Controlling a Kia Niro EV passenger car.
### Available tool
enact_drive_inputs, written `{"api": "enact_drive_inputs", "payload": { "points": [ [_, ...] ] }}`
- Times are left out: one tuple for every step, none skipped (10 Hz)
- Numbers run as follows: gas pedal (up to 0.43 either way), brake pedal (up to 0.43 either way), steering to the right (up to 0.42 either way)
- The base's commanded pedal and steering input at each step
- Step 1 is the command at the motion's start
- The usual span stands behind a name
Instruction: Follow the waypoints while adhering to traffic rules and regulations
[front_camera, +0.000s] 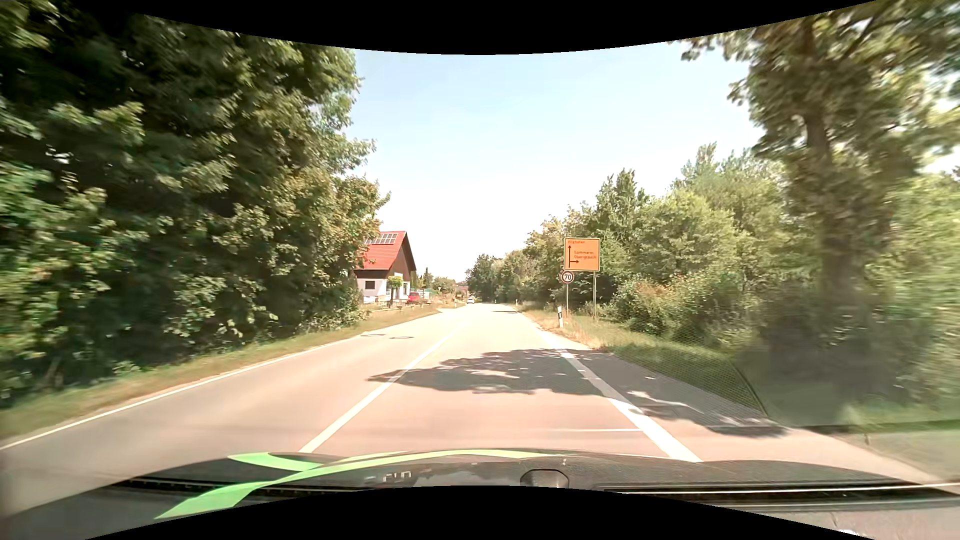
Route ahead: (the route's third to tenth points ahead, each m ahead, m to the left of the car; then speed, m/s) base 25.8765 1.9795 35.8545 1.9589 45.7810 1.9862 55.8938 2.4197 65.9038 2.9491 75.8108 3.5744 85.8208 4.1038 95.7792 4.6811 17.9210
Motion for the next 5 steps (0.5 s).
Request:
{"api": "enact_drive_inputs", "payload": {
  "points": [
    [0.059, 0.000, -0.004],
    [0.059, 0.000, -0.004],
    [0.059, 0.000, -0.004],
    [0.059, 0.000, -0.004],
    [0.059, 0.000, -0.004]
  ]
}}
